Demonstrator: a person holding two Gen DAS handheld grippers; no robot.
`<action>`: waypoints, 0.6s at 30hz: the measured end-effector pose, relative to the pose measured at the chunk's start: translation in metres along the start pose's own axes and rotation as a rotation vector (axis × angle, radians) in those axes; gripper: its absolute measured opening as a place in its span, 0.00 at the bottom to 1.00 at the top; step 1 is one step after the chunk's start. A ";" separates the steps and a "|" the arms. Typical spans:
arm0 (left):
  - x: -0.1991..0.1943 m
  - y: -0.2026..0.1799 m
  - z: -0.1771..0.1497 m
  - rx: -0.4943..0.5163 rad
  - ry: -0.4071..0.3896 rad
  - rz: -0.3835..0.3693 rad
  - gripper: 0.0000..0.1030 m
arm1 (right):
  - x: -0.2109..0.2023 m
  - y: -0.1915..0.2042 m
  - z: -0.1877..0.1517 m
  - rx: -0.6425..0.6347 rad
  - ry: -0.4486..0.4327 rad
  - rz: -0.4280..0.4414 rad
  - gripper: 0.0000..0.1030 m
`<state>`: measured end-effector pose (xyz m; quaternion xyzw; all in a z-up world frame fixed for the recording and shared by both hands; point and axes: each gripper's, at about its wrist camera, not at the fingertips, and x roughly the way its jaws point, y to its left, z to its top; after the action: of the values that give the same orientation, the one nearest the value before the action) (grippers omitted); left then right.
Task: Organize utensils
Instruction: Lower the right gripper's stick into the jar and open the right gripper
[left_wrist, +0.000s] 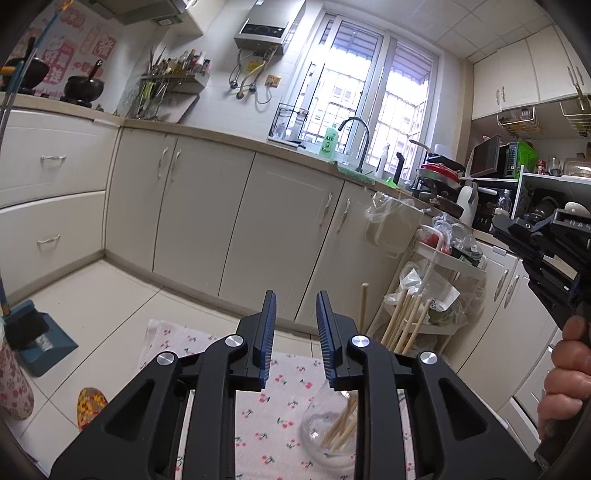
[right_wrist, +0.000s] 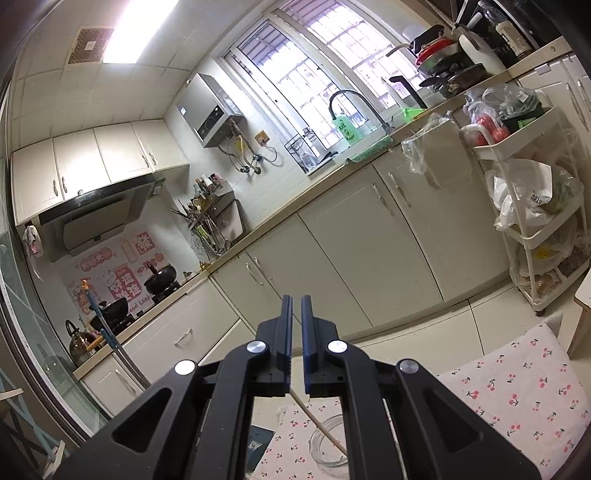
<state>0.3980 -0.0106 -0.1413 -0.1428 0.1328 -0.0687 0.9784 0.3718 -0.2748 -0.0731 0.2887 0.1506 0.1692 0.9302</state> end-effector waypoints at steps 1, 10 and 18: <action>0.000 0.002 -0.001 0.000 0.004 0.001 0.21 | 0.000 -0.003 -0.002 -0.004 0.007 -0.017 0.05; 0.003 0.024 -0.027 -0.025 0.074 0.043 0.31 | 0.085 -0.095 -0.065 -0.040 0.455 -0.176 0.07; 0.010 0.035 -0.043 -0.022 0.112 0.062 0.36 | 0.146 -0.118 -0.088 -0.137 0.627 -0.132 0.23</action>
<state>0.3985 0.0093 -0.1939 -0.1455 0.1926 -0.0449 0.9694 0.4968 -0.2647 -0.2382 0.1490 0.4363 0.1989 0.8648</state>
